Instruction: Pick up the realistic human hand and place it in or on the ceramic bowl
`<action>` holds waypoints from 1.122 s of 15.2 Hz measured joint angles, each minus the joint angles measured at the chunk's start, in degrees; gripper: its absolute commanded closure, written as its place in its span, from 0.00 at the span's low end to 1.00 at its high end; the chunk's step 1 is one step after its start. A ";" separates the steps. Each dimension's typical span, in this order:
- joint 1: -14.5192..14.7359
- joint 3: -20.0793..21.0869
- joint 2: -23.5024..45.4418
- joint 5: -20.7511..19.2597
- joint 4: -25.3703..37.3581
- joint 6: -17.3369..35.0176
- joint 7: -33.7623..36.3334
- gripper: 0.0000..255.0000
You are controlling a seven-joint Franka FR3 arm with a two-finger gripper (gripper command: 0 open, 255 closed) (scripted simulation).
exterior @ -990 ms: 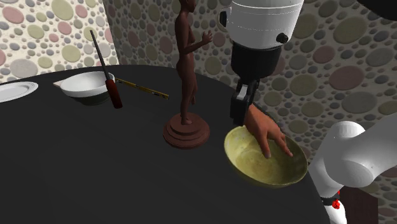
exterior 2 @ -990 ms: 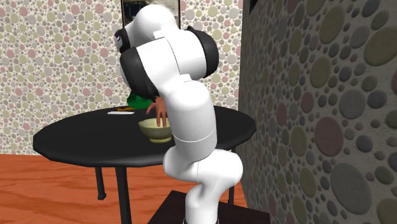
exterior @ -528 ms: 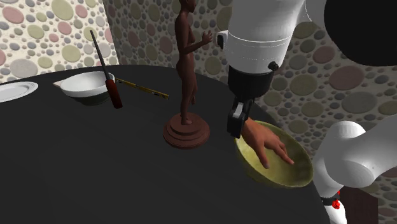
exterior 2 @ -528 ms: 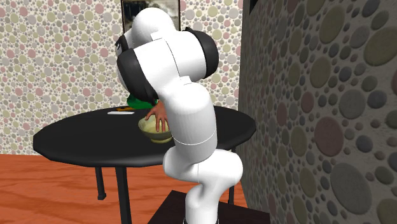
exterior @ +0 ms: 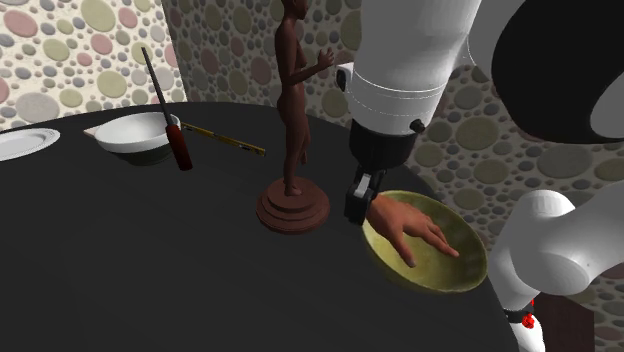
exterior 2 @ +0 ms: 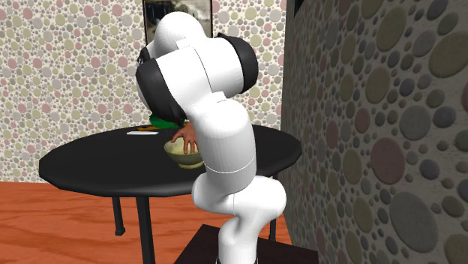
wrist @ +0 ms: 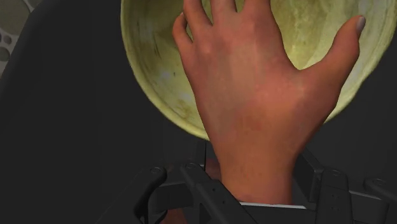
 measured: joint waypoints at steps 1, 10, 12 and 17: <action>0.13 -0.12 -0.06 0.01 0.12 -0.26 0.00 1.00; 0.44 0.05 0.34 0.07 -0.35 -3.19 0.27 0.00; 0.01 0.14 1.36 -0.39 2.75 -5.46 0.49 0.00; -0.74 0.69 3.46 -1.16 9.32 -10.10 1.29 0.00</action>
